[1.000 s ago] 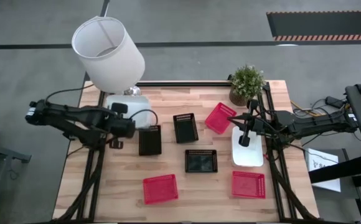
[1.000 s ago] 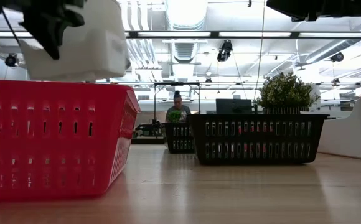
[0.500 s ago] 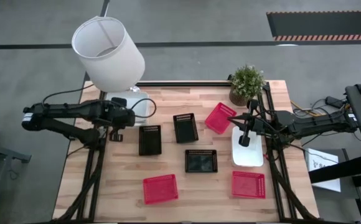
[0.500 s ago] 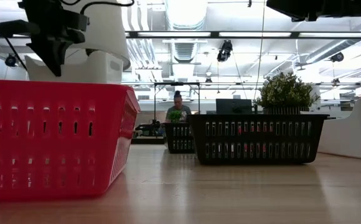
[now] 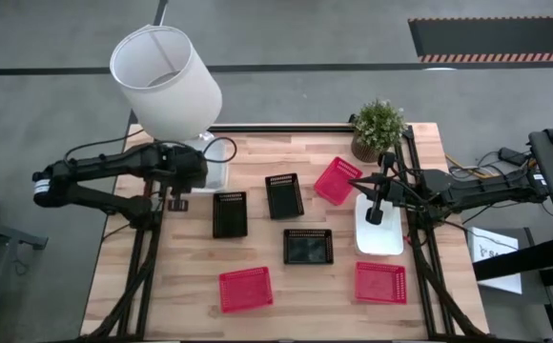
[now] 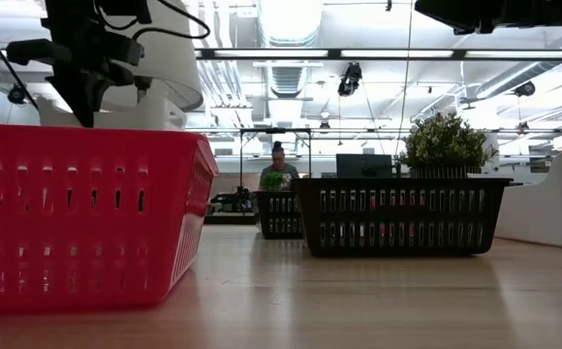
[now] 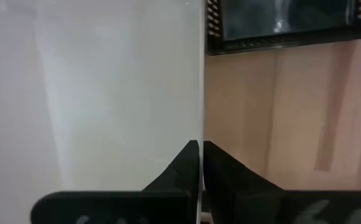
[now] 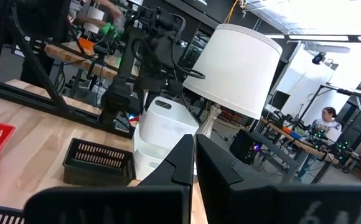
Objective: Stack baskets by color
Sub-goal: Stack the bottom white bin on top of the top white bin
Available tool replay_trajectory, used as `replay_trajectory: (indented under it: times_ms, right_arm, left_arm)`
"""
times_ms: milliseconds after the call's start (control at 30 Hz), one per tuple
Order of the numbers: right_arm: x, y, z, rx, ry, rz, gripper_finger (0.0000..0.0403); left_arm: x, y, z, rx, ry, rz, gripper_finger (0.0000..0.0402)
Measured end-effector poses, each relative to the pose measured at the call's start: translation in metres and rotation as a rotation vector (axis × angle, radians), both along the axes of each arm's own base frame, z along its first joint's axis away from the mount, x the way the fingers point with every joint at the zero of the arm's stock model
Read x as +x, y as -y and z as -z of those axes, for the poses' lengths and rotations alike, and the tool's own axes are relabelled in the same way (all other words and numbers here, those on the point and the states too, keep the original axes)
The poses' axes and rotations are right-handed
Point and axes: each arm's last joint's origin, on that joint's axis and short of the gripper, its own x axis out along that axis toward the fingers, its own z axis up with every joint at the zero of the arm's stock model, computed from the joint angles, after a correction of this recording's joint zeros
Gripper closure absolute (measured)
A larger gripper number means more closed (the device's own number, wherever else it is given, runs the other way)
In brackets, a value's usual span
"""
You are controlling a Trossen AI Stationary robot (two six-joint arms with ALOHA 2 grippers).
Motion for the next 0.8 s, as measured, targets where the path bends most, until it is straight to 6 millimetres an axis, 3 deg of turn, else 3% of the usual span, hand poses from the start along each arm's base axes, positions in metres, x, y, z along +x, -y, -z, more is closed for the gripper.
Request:
replay_trajectory:
  times_ms: [433,800]
  right_arm:
    - [0.000,0.000,0.000,0.010,-0.001,-0.001,0.0394]
    - [0.000,0.000,0.000,0.008,-0.001,-0.001,0.0394]
  left_arm:
    - [0.003,-0.013,0.024,-0.004,-0.033,0.010,0.0402]
    - [0.004,-0.020,0.026,-0.011,-0.051,-0.020,0.0402]
